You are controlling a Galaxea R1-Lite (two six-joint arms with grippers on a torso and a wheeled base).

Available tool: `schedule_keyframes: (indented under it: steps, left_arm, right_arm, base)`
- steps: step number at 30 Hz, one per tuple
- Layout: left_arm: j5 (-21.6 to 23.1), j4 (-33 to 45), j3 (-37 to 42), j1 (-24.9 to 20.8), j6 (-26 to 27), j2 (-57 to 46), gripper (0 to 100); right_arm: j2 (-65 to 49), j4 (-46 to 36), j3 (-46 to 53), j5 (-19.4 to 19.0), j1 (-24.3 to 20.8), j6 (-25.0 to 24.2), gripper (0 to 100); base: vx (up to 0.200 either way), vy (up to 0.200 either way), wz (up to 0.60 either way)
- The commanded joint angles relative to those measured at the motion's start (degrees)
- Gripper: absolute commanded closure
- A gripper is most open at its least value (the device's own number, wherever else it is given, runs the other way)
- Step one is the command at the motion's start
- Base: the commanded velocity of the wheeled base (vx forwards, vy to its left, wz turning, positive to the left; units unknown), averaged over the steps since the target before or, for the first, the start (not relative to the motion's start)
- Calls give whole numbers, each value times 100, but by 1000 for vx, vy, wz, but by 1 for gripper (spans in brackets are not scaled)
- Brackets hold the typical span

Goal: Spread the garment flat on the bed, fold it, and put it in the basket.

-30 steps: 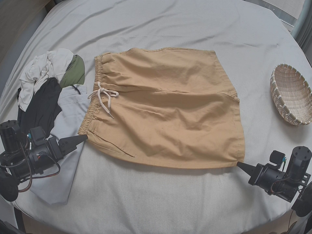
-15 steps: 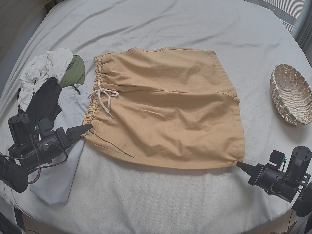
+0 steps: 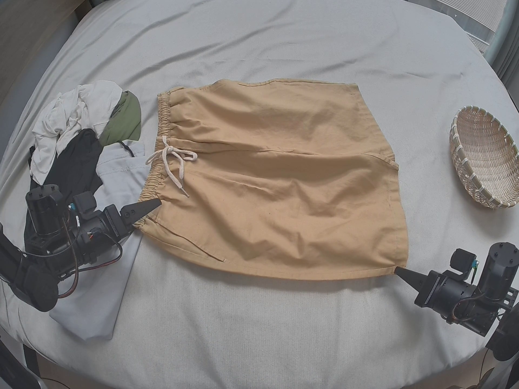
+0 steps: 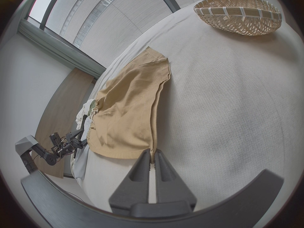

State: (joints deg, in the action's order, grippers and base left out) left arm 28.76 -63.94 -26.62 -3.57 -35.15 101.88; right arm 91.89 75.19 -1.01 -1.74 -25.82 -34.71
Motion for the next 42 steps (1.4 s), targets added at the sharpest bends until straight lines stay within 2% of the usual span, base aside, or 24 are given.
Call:
schedule_keyframes:
  steps: [1,10,15,21,26,27,30,33,42]
  left_arm:
    - [7,-4,-9,6,-10,34,100]
    - [86,39,483,-91,-10,-309,100]
    - [429,312,843,-12,25,-880,100]
    - [473,707,1054,-47,60,-1346,100]
    - [517,1314,1212,-91,210,-1873,100]
    - [596,1692,1283,-73,421,-2093,100]
    - [640,1947,1344,-65,561,-2278,100]
    - [737,2544,1406,-65,676,-2822,100]
    - [745,3810,1546,-82,1212,-3701,100]
  right_arm:
    - [-5,-5,101,16,-2,-1,100]
    - [-216,-251,101,95,60,8,100]
    - [-620,-971,101,95,130,25,100]
    - [-1086,-1710,101,95,147,25,100]
    - [-1481,-2246,101,86,147,52,100]
    - [-1613,-2457,101,78,147,61,100]
    - [-1710,-2606,101,78,139,61,100]
    - [-1930,-2993,101,60,139,61,100]
    - [-2501,-3907,101,7,77,61,100]
  base:
    - [0,0,0]
    - [0,0,0]
    - [0,0,0]
    - [0,0,0]
    - [0,0,0]
    - [0,0,0]
    - [0,0,0]
    - [0,0,0]
    - [0,0,0]
